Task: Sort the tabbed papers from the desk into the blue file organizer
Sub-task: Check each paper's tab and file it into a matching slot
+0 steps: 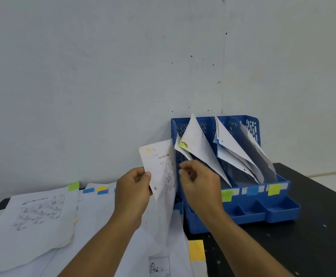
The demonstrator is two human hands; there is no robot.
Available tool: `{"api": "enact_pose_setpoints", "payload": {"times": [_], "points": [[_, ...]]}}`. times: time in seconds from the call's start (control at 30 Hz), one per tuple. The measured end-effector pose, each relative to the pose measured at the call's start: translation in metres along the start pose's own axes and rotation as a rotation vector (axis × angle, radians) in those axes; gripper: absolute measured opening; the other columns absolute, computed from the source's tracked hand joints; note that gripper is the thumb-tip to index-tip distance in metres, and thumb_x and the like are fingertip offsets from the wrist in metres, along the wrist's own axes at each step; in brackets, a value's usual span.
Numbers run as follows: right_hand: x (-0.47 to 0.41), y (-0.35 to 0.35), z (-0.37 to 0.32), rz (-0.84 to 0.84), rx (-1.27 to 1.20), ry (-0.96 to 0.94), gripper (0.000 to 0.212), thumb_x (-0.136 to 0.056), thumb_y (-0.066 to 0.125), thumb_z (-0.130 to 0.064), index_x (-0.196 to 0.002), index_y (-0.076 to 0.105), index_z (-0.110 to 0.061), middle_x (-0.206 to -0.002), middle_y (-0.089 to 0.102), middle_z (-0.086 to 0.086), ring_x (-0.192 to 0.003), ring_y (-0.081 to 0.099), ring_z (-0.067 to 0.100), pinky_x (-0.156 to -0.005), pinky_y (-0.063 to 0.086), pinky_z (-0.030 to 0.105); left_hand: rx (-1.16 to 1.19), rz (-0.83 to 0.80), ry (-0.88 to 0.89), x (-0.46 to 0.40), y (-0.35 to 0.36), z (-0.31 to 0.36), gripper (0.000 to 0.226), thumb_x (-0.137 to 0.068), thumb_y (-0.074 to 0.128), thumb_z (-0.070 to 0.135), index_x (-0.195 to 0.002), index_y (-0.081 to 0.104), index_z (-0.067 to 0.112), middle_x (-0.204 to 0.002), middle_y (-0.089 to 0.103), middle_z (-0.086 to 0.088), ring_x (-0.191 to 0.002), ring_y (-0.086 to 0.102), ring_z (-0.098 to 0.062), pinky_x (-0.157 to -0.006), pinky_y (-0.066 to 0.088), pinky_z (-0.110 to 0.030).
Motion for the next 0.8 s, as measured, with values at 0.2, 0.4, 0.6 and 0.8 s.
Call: {"api": "enact_pose_setpoints", "payload": {"times": [0.2, 0.4, 0.6, 0.8], "points": [[-0.036, -0.008, 0.016, -0.094, 0.686, -0.099, 0.07, -0.086, 0.071, -0.048, -0.138, 0.03, -0.025, -0.126, 0.035, 0.003, -0.097, 0.053, 0.02, -0.063, 0.04, 0.027, -0.033, 0.152, 0.147, 0.005, 0.0, 0.021, 0.007, -0.101, 0.045, 0.029, -0.099, 0.05, 0.026, -0.088, 0.063, 0.005, -0.076, 0.057, -0.01, -0.057, 0.041, -0.026], [-0.075, -0.033, 0.03, -0.019, 0.545, -0.051, 0.028, -0.101, 0.046, -0.018, -0.128, 0.046, -0.011, -0.102, 0.062, 0.012, -0.082, 0.055, 0.034, -0.062, 0.035, 0.035, -0.092, 0.129, 0.312, 0.002, 0.002, 0.043, 0.008, -0.101, 0.046, 0.028, -0.108, 0.043, 0.025, -0.086, 0.061, 0.008, -0.071, 0.057, -0.005, -0.055, 0.044, -0.014], [-0.085, -0.048, 0.04, -0.015, 0.451, 0.074, 0.011, -0.1, 0.043, -0.019, -0.091, 0.042, -0.014, -0.082, 0.052, 0.006, -0.074, 0.047, 0.028, -0.059, 0.03, 0.034, 0.026, 0.129, 0.425, -0.003, 0.003, 0.098, 0.01, -0.1, 0.049, 0.026, -0.109, 0.051, 0.028, -0.083, 0.066, 0.012, -0.069, 0.062, -0.002, -0.058, 0.045, -0.02], [-0.086, -0.05, 0.041, 0.015, 0.355, 0.092, 0.012, -0.098, 0.047, -0.02, -0.087, 0.045, -0.015, -0.078, 0.053, 0.003, -0.071, 0.049, 0.024, -0.061, 0.035, 0.032, 0.196, 0.117, 0.34, -0.021, 0.027, 0.133, 0.012, -0.099, 0.049, 0.02, -0.108, 0.056, 0.023, -0.095, 0.066, 0.012, -0.077, 0.063, -0.007, -0.063, 0.048, -0.023]]}}
Point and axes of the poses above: each hand's wrist, its own x-axis away from the middle knuckle, its own y-axis out of the palm, z = x × y, the point moved 4 cm from there along -x, towards the middle knuckle
